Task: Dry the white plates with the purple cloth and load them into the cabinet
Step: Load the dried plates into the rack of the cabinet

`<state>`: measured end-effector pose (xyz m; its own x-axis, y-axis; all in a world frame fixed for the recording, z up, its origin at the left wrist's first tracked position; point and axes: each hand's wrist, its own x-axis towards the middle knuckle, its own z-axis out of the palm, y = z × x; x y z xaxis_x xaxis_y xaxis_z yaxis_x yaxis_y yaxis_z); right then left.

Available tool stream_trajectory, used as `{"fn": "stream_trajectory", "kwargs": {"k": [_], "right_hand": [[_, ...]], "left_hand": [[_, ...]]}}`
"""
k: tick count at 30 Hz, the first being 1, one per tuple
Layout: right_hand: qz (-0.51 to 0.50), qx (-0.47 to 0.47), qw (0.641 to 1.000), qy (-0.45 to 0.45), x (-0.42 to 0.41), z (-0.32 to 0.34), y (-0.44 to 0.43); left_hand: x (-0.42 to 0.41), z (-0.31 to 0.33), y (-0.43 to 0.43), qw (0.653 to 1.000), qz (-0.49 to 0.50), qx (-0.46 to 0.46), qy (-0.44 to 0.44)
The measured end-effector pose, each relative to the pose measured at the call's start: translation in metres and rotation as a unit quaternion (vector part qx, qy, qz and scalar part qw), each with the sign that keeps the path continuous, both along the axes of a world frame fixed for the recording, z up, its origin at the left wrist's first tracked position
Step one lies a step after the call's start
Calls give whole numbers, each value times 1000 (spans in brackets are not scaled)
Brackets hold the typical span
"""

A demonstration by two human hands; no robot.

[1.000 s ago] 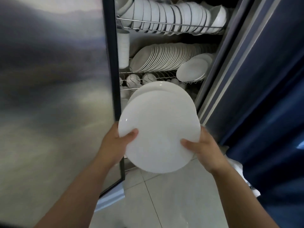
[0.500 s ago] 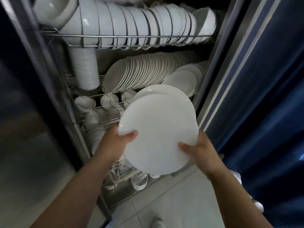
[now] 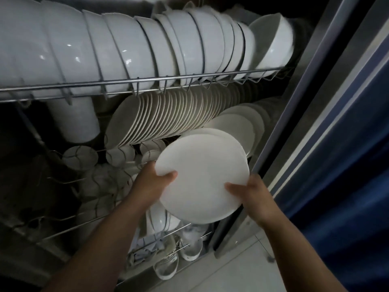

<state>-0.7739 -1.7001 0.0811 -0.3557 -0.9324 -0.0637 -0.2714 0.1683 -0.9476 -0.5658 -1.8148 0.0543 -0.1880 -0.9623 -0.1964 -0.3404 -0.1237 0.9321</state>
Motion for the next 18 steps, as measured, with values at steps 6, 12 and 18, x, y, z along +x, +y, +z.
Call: {"fn": "stream_trajectory", "kwargs": {"k": [6, 12, 18], "right_hand": [[-79, 23, 997, 12, -14, 0, -39], [-163, 70, 984, 31, -24, -4, -66], [-196, 92, 975, 42, -31, 0, -89]], "left_hand": [[-32, -12, -38, 999, -35, 11, -26], [-54, -18, -69, 996, -65, 44, -37], [-64, -26, -86, 994, -79, 56, -47]]}}
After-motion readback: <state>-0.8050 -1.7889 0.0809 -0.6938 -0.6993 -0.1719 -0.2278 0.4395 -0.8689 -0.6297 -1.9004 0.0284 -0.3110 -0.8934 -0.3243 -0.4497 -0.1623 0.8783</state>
